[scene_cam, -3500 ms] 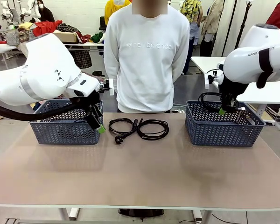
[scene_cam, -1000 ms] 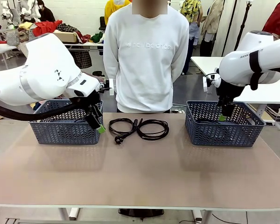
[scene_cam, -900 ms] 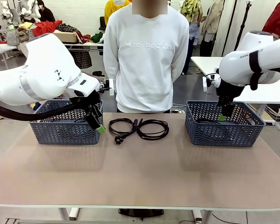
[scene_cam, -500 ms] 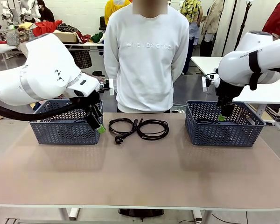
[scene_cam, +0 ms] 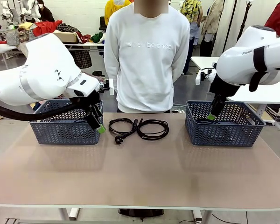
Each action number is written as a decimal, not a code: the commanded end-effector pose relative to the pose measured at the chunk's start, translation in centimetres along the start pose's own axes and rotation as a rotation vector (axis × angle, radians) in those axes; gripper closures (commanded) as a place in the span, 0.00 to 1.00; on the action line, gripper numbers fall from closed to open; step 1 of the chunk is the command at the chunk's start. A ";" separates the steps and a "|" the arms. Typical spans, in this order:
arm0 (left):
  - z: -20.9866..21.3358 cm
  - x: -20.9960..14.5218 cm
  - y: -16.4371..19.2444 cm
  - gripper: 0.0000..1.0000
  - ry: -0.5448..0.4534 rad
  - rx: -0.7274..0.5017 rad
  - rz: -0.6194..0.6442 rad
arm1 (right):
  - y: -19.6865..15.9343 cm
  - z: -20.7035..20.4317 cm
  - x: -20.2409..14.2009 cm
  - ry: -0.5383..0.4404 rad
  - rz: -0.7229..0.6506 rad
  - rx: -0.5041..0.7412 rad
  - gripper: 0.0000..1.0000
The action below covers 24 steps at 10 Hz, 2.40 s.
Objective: Organize the cables according to human instructions.
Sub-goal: Pick up a bundle of cables and place it in the basket indicated by the human.
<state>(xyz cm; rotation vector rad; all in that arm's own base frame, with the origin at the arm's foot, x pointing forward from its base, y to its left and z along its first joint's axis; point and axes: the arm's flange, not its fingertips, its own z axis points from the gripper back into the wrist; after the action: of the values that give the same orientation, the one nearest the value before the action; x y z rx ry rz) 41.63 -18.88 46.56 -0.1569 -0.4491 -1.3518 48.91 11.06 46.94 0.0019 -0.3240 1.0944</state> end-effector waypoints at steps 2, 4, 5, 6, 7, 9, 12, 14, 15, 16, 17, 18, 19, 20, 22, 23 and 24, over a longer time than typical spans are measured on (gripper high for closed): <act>0.1 -0.2 0.0 0.00 0.000 0.001 0.002 | 4.3 -0.8 0.1 -0.145 -0.107 -0.022 0.00; 0.1 -0.2 0.0 0.00 0.000 0.001 0.002 | 6.6 -1.6 0.9 -0.196 -0.115 -0.041 0.00; 0.1 -0.2 0.0 0.00 0.000 0.001 0.002 | 7.7 -2.3 1.5 -0.216 -0.100 -0.031 0.00; 0.1 -0.2 0.0 0.00 0.000 0.001 0.002 | 8.3 -2.8 1.8 -0.226 -0.099 -0.026 0.00; 0.1 -0.2 0.0 0.00 0.000 0.001 0.002 | 8.9 -3.1 2.0 -0.232 -0.094 -0.003 0.00; 0.1 -0.2 0.0 0.00 0.000 0.001 0.002 | 9.6 -3.7 2.4 -0.229 -0.094 0.024 0.00; 0.1 -0.2 0.0 0.00 0.000 0.001 0.002 | 9.2 -2.9 2.7 -0.196 -0.073 -0.005 0.00; 0.1 -0.2 0.0 0.00 0.000 0.001 0.002 | 9.2 -2.9 2.7 -0.196 -0.073 -0.005 0.00; 0.1 -0.2 0.0 0.00 0.000 0.001 0.002 | 9.2 -2.9 2.7 -0.196 -0.073 -0.005 0.00; 0.1 -0.2 0.0 0.00 0.000 0.001 0.002 | 9.2 -2.9 2.7 -0.196 -0.073 -0.005 0.00; 0.1 -0.2 0.0 0.00 0.000 0.001 0.002 | 9.2 -2.9 2.7 -0.196 -0.073 -0.005 0.00; 0.1 -0.2 0.0 0.00 0.000 0.001 0.002 | 9.2 -2.9 2.7 -0.196 -0.073 -0.005 0.00; 0.1 -0.2 0.0 0.00 0.000 0.001 0.002 | 9.2 -2.9 2.7 -0.196 -0.073 -0.005 0.00; 0.1 -0.2 0.0 0.00 0.000 0.001 0.002 | 9.2 -2.9 2.7 -0.196 -0.073 -0.005 0.00; 0.1 -0.2 0.0 0.00 0.000 0.001 0.002 | 9.2 -2.9 2.7 -0.196 -0.073 -0.005 0.00; 0.1 -0.2 0.0 0.00 0.000 0.001 0.002 | 9.2 -2.9 2.7 -0.196 -0.073 -0.005 0.00; 0.1 -0.2 0.0 0.00 0.000 0.001 0.002 | 9.2 -2.9 2.7 -0.196 -0.073 -0.005 0.00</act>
<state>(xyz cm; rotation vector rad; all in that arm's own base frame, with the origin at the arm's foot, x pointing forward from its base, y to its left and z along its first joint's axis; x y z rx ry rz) 41.64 -18.88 46.55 -0.1570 -0.4487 -1.3518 42.69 18.22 43.19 0.1262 -0.4950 1.0210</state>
